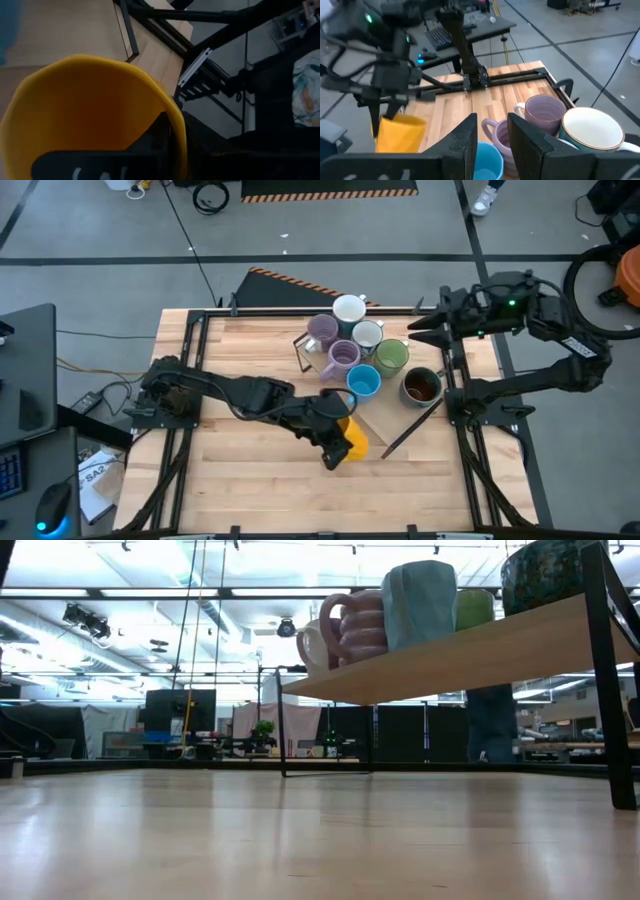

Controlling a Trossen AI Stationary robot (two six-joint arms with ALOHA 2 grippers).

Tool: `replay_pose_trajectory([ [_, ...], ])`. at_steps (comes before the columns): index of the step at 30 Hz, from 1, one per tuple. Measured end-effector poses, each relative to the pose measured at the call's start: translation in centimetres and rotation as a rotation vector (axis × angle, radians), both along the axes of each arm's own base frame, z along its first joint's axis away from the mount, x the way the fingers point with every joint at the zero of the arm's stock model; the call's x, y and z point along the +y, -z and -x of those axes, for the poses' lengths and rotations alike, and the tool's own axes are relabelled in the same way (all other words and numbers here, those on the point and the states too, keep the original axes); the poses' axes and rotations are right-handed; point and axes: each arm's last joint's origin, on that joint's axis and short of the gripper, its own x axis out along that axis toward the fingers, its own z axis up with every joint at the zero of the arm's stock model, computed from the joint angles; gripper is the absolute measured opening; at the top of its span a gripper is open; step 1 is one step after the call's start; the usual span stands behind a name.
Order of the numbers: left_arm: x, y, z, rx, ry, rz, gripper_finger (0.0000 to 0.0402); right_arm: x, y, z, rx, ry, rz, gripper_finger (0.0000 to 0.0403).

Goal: Place coffee mugs
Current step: Put the yellow mug on the shelf

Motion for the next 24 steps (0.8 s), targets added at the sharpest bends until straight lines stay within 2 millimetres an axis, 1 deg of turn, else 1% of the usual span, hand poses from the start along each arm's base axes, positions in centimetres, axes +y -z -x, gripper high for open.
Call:
replay_pose_trajectory([
  [4, -0.5, 0.6, -1.7, -0.001, -0.011, -0.015, 0.0037, 0.2, -0.3, 1.1, -0.03, 0.0, 0.002, 0.0113],
  [7, -0.8, 0.2, -2.9, -0.034, -0.006, -0.033, 0.0037, 0.4, -0.4, 1.6, -0.042, 0.001, -0.002, 0.0113],
  [10, -0.7, -0.3, -3.6, -0.044, 0.005, -0.064, 0.0037, 0.4, -0.5, 1.7, -0.045, 0.001, -0.003, 0.0113],
  [15, -0.2, -1.0, -4.1, -0.018, -0.013, -0.101, 0.0037, 0.4, -0.4, 1.7, -0.042, -0.016, -0.016, 0.0113],
  [18, 0.4, -1.5, -4.1, -0.037, -0.047, -0.12, 0.0037, 0.4, -0.4, 1.7, -0.042, -0.022, -0.005, 0.0113],
  [21, 0.9, -2.0, -4.3, -0.073, -0.072, -0.174, 0.0037, 0.4, -0.4, 1.7, -0.041, -0.006, 0.011, 0.0113],
  [24, 1.2, -2.5, -4.6, -0.144, -0.1, -0.237, 0.0037, 0.4, -0.4, 1.7, -0.035, -0.003, 0.013, 0.0113],
])
